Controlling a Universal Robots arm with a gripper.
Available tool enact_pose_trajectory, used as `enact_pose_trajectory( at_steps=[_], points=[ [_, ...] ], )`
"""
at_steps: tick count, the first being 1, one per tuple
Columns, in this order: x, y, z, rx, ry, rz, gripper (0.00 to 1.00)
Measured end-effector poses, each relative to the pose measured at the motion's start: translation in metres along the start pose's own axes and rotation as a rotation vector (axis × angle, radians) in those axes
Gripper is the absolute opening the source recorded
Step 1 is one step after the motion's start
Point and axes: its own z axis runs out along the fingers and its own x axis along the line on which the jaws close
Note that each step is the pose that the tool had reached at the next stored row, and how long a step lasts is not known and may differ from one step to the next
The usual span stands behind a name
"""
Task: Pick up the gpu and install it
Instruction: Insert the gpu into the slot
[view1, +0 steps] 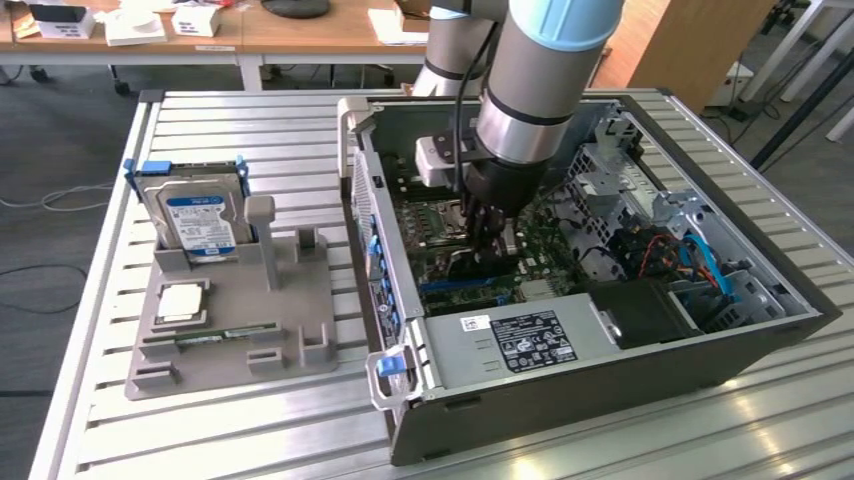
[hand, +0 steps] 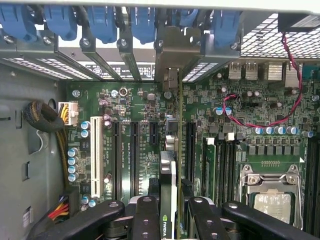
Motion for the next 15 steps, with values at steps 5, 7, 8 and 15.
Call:
enact_pose_trajectory(
  at_steps=[5, 7, 8, 15],
  points=[
    [0.0000, 0.0003, -0.0008, -0.0002, 0.0003, 0.000, 0.27],
    [-0.0001, 0.0003, -0.0033, 0.0000, 0.0001, 0.000, 0.27],
    [-0.0001, 0.0002, -0.0038, -0.0001, 0.0002, 0.000, 0.27],
    [-0.0006, 0.0003, -0.0041, -0.0002, 0.0005, 0.000, 0.27]
  ],
)
